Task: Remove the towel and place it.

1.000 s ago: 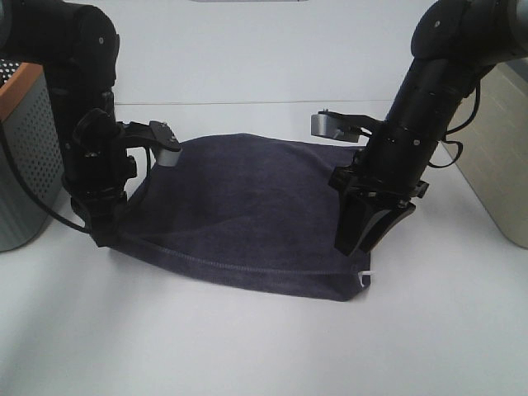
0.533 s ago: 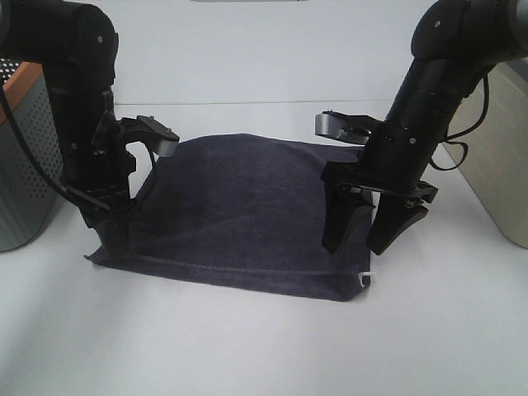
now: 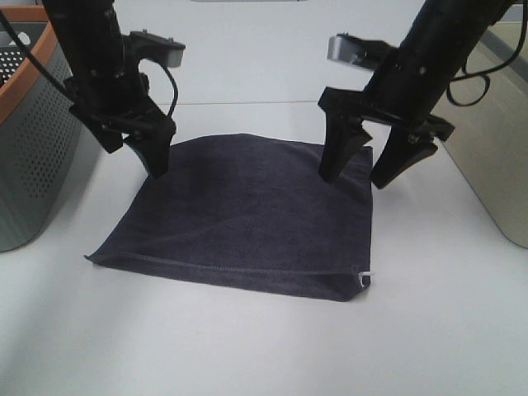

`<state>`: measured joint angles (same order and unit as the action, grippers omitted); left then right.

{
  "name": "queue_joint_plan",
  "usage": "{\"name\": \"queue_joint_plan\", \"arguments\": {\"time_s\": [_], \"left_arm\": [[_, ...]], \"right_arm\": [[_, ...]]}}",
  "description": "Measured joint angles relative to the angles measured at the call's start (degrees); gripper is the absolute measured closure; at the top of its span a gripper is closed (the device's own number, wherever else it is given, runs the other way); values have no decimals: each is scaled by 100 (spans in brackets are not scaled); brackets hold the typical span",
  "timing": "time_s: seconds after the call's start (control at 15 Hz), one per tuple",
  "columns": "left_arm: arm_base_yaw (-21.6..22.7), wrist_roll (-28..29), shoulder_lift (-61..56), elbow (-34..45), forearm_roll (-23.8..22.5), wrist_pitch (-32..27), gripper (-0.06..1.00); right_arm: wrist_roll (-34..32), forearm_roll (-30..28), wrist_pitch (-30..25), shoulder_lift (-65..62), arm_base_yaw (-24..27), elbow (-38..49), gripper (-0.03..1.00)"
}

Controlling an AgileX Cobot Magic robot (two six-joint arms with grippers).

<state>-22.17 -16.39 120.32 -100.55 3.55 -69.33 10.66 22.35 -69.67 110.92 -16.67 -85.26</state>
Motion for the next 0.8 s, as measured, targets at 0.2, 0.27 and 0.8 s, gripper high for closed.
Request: {"name": "queue_joint_plan", "arguments": {"time_s": [0.2,0.27,0.8], "left_arm": [[0,235,-63,-418,57,0,16],[0,378,-109,-602,74,-6,16],[372,1123,-1392,-1083,-264,-34,16]], "right_arm": [[-235,-344,0,-281,0,-350,22],[-298,-504,0,-418,0,-539,22],[-1942,-2693,-34,-1507,80,-1736,23]]}}
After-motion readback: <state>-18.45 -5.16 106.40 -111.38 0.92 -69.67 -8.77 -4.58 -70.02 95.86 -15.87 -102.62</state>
